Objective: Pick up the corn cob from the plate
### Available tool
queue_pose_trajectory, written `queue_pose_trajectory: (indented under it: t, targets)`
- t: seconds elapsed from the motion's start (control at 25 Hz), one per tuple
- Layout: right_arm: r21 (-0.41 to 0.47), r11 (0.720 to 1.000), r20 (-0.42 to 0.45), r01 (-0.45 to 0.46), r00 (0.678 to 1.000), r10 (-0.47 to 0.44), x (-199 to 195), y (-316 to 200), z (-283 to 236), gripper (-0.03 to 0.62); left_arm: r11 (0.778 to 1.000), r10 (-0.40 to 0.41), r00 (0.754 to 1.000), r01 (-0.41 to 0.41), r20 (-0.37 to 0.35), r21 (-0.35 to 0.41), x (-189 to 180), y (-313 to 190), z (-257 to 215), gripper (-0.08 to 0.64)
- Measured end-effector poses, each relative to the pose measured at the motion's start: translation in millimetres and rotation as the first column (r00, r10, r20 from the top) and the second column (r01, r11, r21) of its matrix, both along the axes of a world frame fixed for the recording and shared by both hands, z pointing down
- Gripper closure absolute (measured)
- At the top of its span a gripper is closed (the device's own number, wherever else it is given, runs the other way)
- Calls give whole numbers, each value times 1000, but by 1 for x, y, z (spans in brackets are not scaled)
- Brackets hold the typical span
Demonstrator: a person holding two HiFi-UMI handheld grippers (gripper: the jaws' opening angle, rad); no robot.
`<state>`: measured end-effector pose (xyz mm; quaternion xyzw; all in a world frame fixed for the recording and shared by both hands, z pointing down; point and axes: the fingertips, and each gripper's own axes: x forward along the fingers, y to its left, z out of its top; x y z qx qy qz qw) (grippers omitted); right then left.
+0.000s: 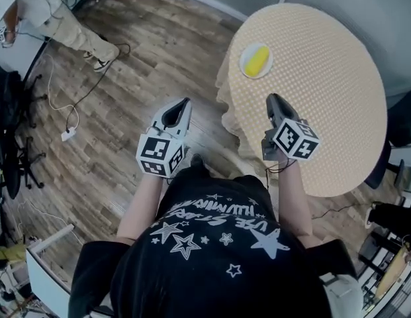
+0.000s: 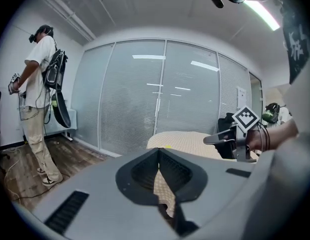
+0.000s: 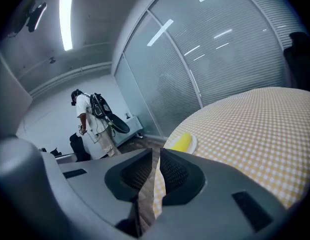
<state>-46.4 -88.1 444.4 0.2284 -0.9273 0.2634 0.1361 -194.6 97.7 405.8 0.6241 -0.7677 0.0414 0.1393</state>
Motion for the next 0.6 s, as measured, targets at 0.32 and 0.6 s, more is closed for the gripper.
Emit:
queue_pose_trajectory:
  t: [0.32, 0.6]
  targets:
    - [-19, 990, -91, -137, 987, 135, -23, 18, 13, 540, 993, 118, 993, -117, -5, 13, -52, -2, 7, 552]
    - [-64, 984, -119, -166, 980, 157, -36, 5, 28, 538, 984, 180, 983, -180, -23, 7, -62, -31, 13, 552]
